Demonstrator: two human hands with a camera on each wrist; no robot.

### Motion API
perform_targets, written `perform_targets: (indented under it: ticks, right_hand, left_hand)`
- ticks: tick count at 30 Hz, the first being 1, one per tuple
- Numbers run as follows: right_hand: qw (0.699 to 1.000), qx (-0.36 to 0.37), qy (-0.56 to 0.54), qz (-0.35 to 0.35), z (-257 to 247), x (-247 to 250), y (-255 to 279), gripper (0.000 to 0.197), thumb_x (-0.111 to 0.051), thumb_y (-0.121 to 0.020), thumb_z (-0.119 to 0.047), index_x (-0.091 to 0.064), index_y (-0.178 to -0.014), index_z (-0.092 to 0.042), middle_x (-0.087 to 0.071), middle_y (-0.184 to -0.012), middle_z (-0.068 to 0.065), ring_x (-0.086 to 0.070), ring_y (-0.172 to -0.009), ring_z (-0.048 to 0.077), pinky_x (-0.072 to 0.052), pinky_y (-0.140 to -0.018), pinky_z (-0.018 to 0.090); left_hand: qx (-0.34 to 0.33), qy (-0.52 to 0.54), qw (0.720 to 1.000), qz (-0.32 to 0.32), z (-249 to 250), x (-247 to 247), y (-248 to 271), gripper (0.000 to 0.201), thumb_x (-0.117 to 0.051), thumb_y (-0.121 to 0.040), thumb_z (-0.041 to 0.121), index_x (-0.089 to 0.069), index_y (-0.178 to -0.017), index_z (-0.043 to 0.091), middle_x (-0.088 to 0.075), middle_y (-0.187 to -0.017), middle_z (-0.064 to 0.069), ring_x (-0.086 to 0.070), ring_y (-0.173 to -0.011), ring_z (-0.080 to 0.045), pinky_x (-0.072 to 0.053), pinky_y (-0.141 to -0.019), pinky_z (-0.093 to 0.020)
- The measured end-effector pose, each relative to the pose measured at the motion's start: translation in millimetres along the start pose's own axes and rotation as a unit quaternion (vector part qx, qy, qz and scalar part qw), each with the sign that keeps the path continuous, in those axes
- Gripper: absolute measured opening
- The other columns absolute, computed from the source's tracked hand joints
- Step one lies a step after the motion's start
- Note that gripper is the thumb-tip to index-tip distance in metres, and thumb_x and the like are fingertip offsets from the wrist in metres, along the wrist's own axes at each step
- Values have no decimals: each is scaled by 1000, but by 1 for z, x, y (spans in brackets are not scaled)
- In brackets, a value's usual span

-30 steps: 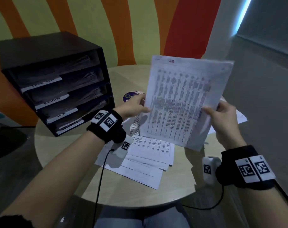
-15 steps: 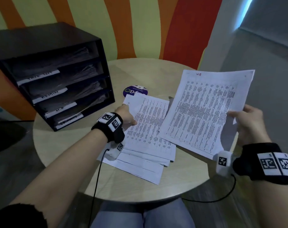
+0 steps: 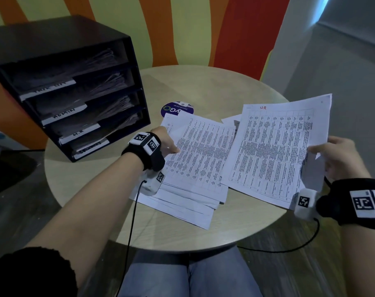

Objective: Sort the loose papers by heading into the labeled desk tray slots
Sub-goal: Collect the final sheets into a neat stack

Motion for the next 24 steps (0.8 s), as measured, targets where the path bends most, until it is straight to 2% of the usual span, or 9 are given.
perform_targets:
  ticks: [4,6,9,11,12,15,18,21,24]
  right_hand:
    - [1000,-18,8,11,5,0,-7,32,-54,-80,13,-66,-107,1,-63,-96,16,-57,-75,28,-43,-70,33]
    - [1000,-24,9,14,6,2,-10,35,-55,-80,13,-66,-110,0,-64,-97,17,-57,-83,29,-43,-74,37]
    - [1000,-22,10,15,5,5,-10,36,-53,-82,13,-66,-110,-6,-63,-99,16,-56,-85,29,-43,-71,33]
    - [1000,-23,6,21,4,6,-10,37,-54,-83,12,-66,-113,-7,-63,-99,15,-56,-84,29,-42,-67,30]
    - [999,-22,6,23,4,7,-10,37,-54,-84,12,-65,-114,-7,-63,-99,15,-55,-81,28,-41,-64,28]
    - [1000,-18,6,21,4,7,-10,36,-53,-84,13,-65,-111,-9,-62,-99,14,-55,-74,27,-42,-68,31]
    - [1000,-12,0,16,4,5,-9,38,-52,-84,14,-65,-113,-6,-62,-101,14,-56,-87,27,-41,-78,36]
    - [1000,-9,-6,11,4,3,-8,37,-50,-83,17,-64,-108,-5,-62,-103,12,-56,-89,28,-42,-79,37]
    - [1000,-13,-2,11,8,2,-10,33,-48,-79,19,-64,-104,5,-62,-98,18,-57,-84,29,-43,-75,36]
  left_hand:
    - [-1,-4,1000,13,0,-2,1,54,-79,-79,35,-54,-114,1,-64,-109,-14,-62,-105,-31,-52,-85,-37]
    - [-5,5,1000,18,-3,-3,-1,48,-75,-84,30,-57,-116,-1,-64,-113,-15,-62,-106,-31,-51,-84,-36]
    - [-16,77,997,27,-11,1,-5,24,-66,-90,18,-60,-106,1,-64,-104,-11,-60,-96,-28,-45,-75,-30]
    - [-27,148,988,37,-16,5,-6,7,-61,-93,11,-57,-94,6,-58,-90,-7,-53,-90,-23,-40,-74,-27]
    - [-27,185,982,35,-19,7,-6,3,-59,-94,8,-56,-95,8,-56,-89,-6,-52,-89,-22,-39,-77,-26]
    - [-24,283,959,14,-31,9,-7,15,-56,-95,2,-60,-107,9,-60,-103,-8,-56,-99,-24,-41,-89,-32]
    - [-21,300,954,15,-38,9,-8,28,-55,-95,1,-59,-123,2,-63,-120,-12,-58,-111,-29,-42,-98,-37]
    - [-25,357,932,52,-41,8,-7,28,-51,-94,-4,-59,-120,0,-63,-115,-13,-59,-105,-28,-42,-99,-38]
    - [-45,422,902,84,-40,13,-1,22,-50,-93,-4,-66,-106,2,-67,-103,-14,-65,-92,-30,-48,-94,-54]
Point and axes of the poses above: each hand's wrist, its own y-axis away from the middle knuckle, its own x-axis out of the back of the hand, z = x × y, the point moved 3 cm from there along -y, towards the middle knuckle
